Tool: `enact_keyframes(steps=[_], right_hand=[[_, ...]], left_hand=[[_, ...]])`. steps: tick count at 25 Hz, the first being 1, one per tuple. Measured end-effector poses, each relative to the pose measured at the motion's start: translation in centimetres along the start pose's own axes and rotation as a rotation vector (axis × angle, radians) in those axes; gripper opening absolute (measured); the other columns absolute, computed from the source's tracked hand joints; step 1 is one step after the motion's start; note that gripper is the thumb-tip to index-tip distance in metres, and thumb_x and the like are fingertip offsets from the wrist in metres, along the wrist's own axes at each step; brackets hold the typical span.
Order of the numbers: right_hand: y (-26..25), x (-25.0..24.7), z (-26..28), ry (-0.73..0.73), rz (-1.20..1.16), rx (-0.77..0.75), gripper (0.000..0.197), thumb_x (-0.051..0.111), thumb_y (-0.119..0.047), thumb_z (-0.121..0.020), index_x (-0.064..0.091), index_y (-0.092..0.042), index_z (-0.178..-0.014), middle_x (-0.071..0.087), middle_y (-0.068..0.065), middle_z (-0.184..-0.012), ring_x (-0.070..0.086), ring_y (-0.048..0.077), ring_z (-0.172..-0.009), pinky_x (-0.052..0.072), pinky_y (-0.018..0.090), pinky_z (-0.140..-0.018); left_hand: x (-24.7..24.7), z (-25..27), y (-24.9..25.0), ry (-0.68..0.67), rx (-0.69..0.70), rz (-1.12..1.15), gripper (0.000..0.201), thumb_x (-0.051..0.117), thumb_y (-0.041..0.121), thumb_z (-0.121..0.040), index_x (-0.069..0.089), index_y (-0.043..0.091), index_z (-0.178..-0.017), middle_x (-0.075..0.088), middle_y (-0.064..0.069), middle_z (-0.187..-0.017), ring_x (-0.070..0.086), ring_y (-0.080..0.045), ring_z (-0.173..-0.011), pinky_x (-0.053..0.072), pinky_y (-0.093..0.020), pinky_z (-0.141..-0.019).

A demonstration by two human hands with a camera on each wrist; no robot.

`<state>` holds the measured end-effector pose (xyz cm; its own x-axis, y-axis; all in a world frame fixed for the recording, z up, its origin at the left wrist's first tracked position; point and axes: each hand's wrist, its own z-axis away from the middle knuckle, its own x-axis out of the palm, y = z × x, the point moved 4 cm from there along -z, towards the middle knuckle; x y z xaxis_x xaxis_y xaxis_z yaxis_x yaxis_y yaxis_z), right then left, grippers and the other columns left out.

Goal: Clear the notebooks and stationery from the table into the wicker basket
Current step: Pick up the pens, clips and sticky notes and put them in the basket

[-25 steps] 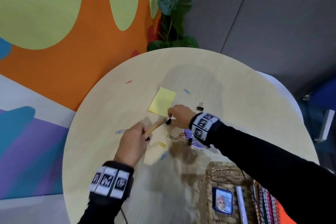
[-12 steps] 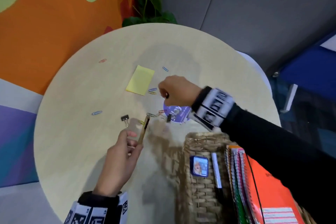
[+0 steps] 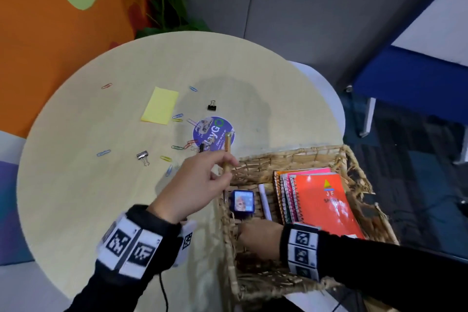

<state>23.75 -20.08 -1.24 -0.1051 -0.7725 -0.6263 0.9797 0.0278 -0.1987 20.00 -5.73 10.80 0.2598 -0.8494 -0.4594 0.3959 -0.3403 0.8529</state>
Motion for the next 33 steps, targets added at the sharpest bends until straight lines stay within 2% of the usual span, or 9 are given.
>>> enact_keyframes(steps=[9, 14, 17, 19, 22, 25, 28, 30, 33], right_hand=[[5.5, -0.3, 11.8, 0.284, -0.423, 0.249, 0.045, 0.071, -0.034, -0.078, 0.060, -0.016, -0.117, 0.064, 0.001, -0.119, 0.059, 0.021, -0.110, 0.045, 0.029, -0.085], [8.7, 3.6, 18.9, 0.649, -0.771, 0.457, 0.028, 0.075, -0.029, -0.077, 0.064, -0.030, -0.103, 0.064, -0.023, -0.094, 0.063, -0.003, -0.083, 0.050, 0.014, -0.074], [9.1, 5.2, 20.1, 0.694, -0.900, 0.488, 0.032, 0.079, -0.023, -0.073, 0.058, -0.046, -0.082, 0.072, -0.022, -0.087, 0.063, -0.011, -0.088, 0.049, 0.007, -0.074], [9.3, 5.5, 20.7, 0.701, -0.923, 0.508, 0.035, 0.080, -0.022, -0.071, 0.059, -0.048, -0.078, 0.062, -0.041, -0.091, 0.058, -0.022, -0.086, 0.042, -0.006, -0.070], [9.4, 5.4, 21.1, 0.704, -0.987, 0.549, 0.025, 0.082, -0.028, -0.066, 0.067, -0.048, -0.071, 0.053, -0.053, -0.087, 0.053, -0.032, -0.077, 0.035, -0.014, -0.065], [9.3, 4.6, 20.8, 0.687, -1.001, 0.520, 0.030, 0.074, -0.065, -0.049, 0.059, -0.066, -0.075, 0.058, -0.050, -0.085, 0.056, -0.031, -0.076, 0.035, -0.015, -0.067], [9.4, 2.2, 20.0, 0.697, -0.932, 0.480, 0.053, 0.059, -0.086, -0.041, 0.059, -0.063, -0.088, 0.062, -0.048, -0.085, 0.058, -0.027, -0.083, 0.046, -0.003, -0.080], [9.1, -1.2, 19.5, 0.720, -0.910, 0.429, 0.048, 0.063, -0.080, -0.049, 0.061, -0.057, -0.091, 0.065, -0.043, -0.086, 0.059, -0.024, -0.085, 0.047, -0.002, -0.078], [9.0, -7.5, 17.8, 0.793, -0.809, 0.330, 0.030, 0.061, -0.071, -0.065, 0.067, -0.045, -0.079, 0.068, -0.036, -0.088, 0.063, -0.018, -0.082, 0.045, -0.005, -0.069]], left_hand=[[10.7, -3.9, 2.0, -0.409, -0.096, -0.530, 0.026, 0.051, 0.005, -0.092, 0.069, 0.004, -0.110, 0.072, -0.009, -0.108, 0.068, -0.019, -0.090, 0.055, -0.029, -0.083], [15.5, -5.6, 0.2, -0.536, -0.193, -0.770, 0.023, 0.056, 0.006, -0.090, 0.051, 0.005, -0.067, 0.048, -0.004, -0.065, 0.042, -0.016, -0.050, 0.040, -0.024, -0.045], [17.1, -7.0, -2.8, -0.629, -0.252, -0.861, 0.018, 0.069, 0.019, -0.081, 0.060, 0.009, -0.069, 0.059, -0.003, -0.074, 0.061, -0.023, -0.070, 0.057, -0.036, -0.072], [18.4, -8.0, -4.8, -0.734, -0.325, -0.929, 0.020, 0.076, 0.025, -0.076, 0.068, 0.007, -0.077, 0.067, -0.014, -0.100, 0.066, -0.037, -0.097, 0.055, -0.053, -0.084], [17.4, -6.2, -1.8, -0.708, -0.338, -0.812, 0.041, 0.071, 0.025, -0.081, 0.064, 0.006, -0.117, 0.054, -0.021, -0.134, 0.056, -0.042, -0.117, 0.049, -0.056, -0.094], [16.3, -6.3, -1.1, -0.660, -0.309, -0.874, 0.026, 0.073, 0.032, -0.078, 0.068, 0.007, -0.087, 0.068, -0.020, -0.099, 0.065, -0.043, -0.095, 0.053, -0.058, -0.080], [13.2, -6.4, -0.2, -0.558, -0.214, -0.805, 0.030, 0.066, 0.030, -0.083, 0.056, 0.013, -0.061, 0.053, -0.003, -0.058, 0.062, -0.023, -0.060, 0.053, -0.026, -0.060], [8.9, -6.2, 0.9, -0.400, -0.167, -0.588, 0.028, 0.057, 0.024, -0.090, 0.062, 0.007, -0.068, 0.059, -0.007, -0.064, 0.050, -0.019, -0.055, 0.038, -0.021, -0.052], [0.2, -4.8, -1.4, -0.036, -0.193, -0.266, 0.024, 0.056, 0.023, -0.090, 0.070, 0.004, -0.095, 0.073, -0.012, -0.097, 0.058, -0.018, -0.072, 0.049, -0.027, -0.070]])
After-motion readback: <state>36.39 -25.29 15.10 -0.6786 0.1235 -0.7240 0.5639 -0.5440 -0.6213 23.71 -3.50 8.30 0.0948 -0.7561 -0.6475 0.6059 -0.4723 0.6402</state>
